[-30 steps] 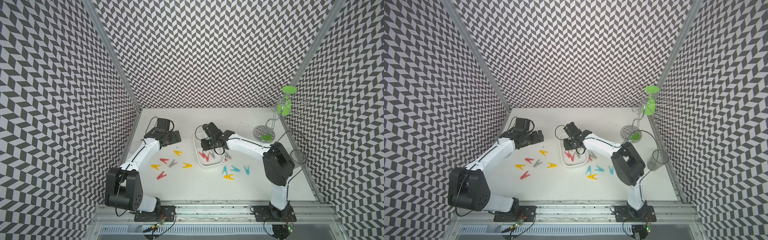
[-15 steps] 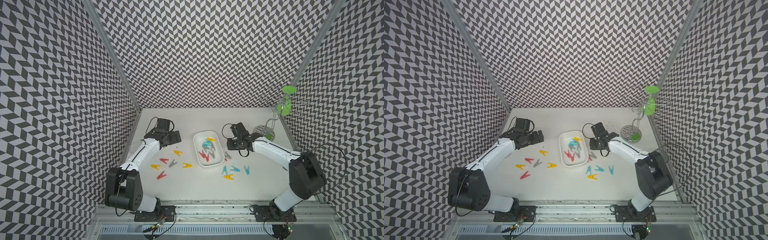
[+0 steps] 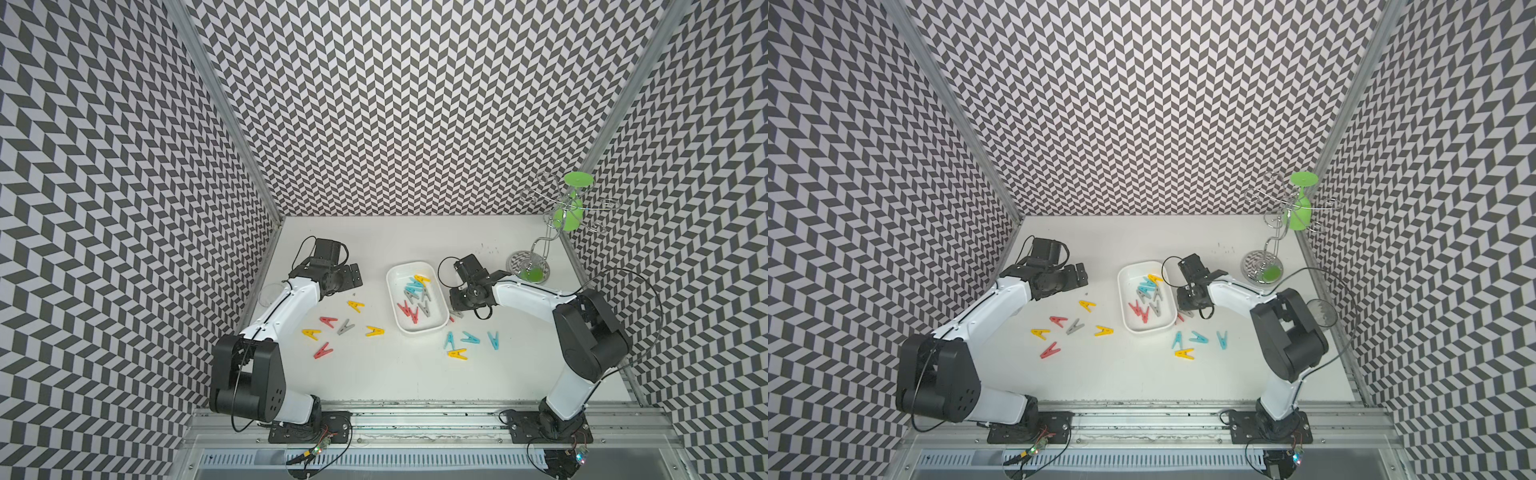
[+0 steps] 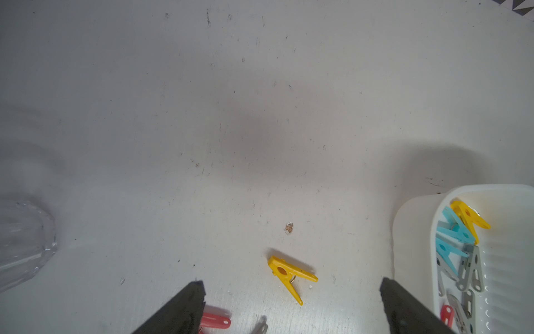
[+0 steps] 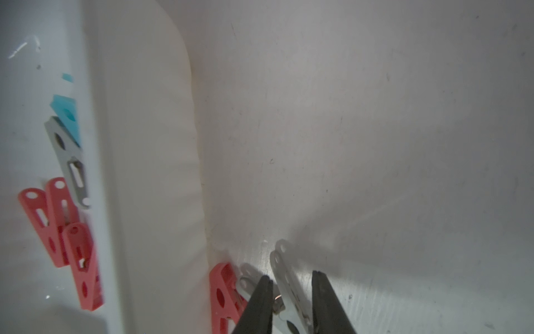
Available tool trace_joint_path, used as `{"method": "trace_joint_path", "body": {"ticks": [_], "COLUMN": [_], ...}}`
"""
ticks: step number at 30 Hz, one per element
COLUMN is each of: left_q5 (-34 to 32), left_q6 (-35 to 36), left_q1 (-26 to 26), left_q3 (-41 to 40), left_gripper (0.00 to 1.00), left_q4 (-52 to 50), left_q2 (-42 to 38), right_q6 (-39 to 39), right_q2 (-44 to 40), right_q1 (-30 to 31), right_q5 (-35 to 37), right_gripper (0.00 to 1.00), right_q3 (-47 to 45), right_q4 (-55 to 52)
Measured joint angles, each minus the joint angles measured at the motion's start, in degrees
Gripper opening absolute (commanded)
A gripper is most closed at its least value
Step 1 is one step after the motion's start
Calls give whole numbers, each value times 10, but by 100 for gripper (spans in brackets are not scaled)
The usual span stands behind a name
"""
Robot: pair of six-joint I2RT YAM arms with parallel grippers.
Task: Put the clothespins into the storage box
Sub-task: Pick up the clothespin from the center of the board.
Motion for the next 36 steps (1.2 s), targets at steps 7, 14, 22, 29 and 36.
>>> {"method": "trace_joint_path", "body": {"ticks": [7, 14, 22, 29, 36], "left_q5": [0, 0, 0, 0, 0], "left_q6": [0, 0, 0, 0, 0], "left_q1": [0, 0, 0, 0, 0], "left_q3": [0, -5, -5, -5, -4], "left_gripper": [99, 99, 99, 99, 99], "left_q4": [0, 0, 1, 0, 0], "left_q2": [0, 0, 0, 0, 0], "right_q6": [-3, -6, -4, -6, -10], "right_q2": [18, 29, 30, 28, 16], "right_q1": [12, 19, 19, 8, 5], "right_q5": [0, 18, 54, 93, 147], "right_gripper": [28, 18, 10, 9, 9], "right_q3": [0, 1, 1, 21, 108], "right_q4": [9, 11, 8, -31, -74]}}
